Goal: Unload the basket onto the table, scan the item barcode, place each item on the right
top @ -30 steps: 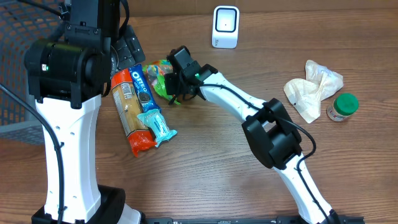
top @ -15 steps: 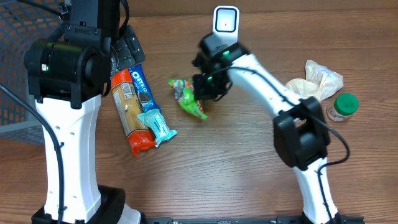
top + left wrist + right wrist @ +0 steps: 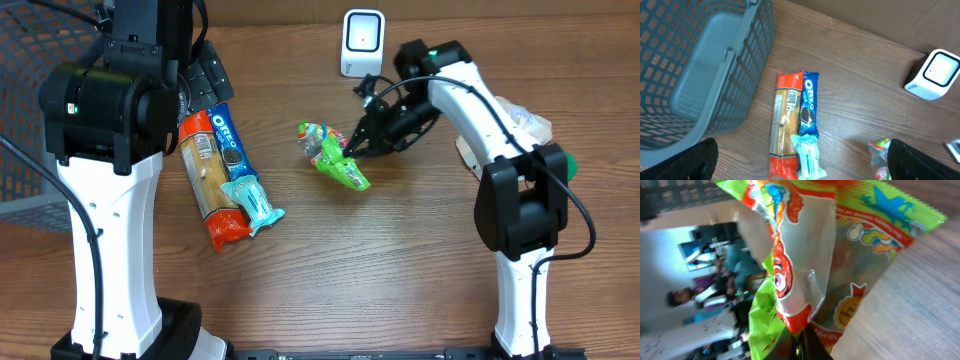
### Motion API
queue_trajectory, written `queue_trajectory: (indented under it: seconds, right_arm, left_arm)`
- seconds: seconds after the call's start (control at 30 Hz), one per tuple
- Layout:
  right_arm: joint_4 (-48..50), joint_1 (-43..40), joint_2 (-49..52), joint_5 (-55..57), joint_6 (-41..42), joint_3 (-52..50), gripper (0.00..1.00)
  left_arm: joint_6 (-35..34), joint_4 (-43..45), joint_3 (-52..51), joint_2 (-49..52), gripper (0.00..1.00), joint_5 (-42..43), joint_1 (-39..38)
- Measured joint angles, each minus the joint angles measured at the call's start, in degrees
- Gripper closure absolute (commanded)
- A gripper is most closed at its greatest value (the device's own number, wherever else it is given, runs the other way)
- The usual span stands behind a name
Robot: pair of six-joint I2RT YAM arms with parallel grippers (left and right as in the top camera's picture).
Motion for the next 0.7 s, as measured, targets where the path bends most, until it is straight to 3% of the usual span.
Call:
queue_trajectory:
  seconds: [0.13, 0.3, 0.47, 0.7]
  right_arm:
    - [-9.0, -3.1, 0.0, -6.6, -9.4, -0.1, 0.96]
    - [-9.9, -5.5, 0.0, -14.8, -12.9, -0.2, 0.96]
    - [-9.7, -5.7, 0.0, -23.6, -9.4, -0.2, 0.96]
    - [-9.9, -5.8, 0.0, -27.6, -3.3, -0.2, 0.96]
  left_arm:
    - [0.0, 0.0, 0.0, 0.0, 0.00, 0.0, 0.0]
    - [0.0, 0.0, 0.0, 0.0, 0.00, 0.0, 0.0]
    - [0.0, 0.0, 0.0, 0.0, 0.00, 0.0, 0.0]
    - [0.0, 0.0, 0.0, 0.0, 0.00, 0.0, 0.0]
